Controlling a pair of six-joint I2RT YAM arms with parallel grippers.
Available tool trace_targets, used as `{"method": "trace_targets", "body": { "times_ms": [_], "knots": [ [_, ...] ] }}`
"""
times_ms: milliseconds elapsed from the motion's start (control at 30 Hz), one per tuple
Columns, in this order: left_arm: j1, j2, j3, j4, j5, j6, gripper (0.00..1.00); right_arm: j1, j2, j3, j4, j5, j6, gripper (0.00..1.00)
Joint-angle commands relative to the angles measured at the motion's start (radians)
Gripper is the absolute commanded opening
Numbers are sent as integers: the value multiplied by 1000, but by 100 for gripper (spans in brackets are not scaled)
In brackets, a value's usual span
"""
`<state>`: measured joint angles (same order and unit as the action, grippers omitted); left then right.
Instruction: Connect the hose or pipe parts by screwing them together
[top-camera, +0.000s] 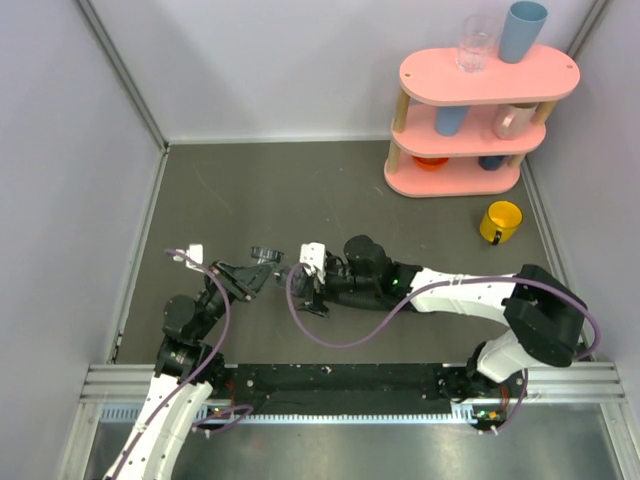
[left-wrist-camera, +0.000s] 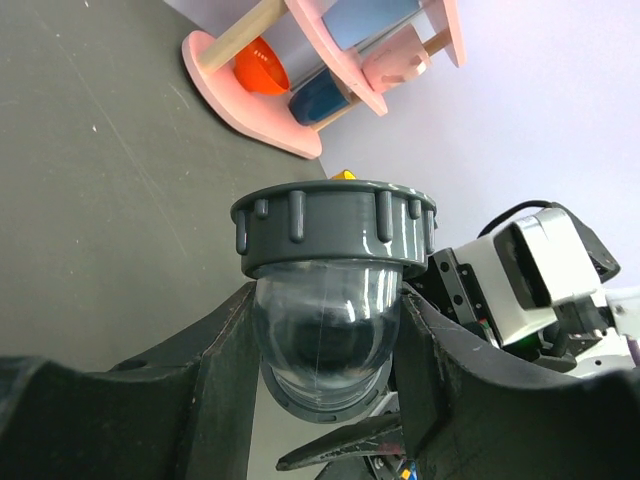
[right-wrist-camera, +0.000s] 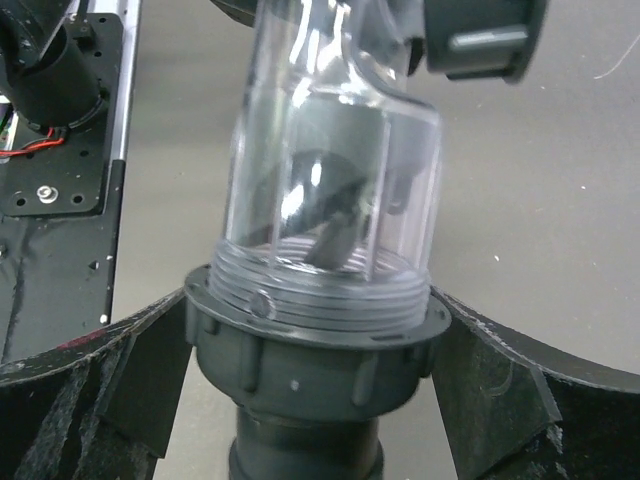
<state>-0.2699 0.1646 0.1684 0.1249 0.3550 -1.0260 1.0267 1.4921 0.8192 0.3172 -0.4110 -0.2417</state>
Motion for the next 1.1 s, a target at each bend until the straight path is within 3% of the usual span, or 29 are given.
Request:
{"method": "trace_targets", "body": {
  "times_ms": [0,200,567,1067],
  "knots": [
    [1,-25,26,107,-31,-31,0,-22,-44,38,4,12,13,91],
    [1,-31,13,104,-65,-37,0,-22,-171,-11,-73,181,-31,94],
    [0,-28,25,81,-85,-26,0,35,-362,-49,-124,147,-39,92],
    [0,-14,25,101,-77,-36,0,92,-247,34,-129,121,-53,92]
  ]
}}
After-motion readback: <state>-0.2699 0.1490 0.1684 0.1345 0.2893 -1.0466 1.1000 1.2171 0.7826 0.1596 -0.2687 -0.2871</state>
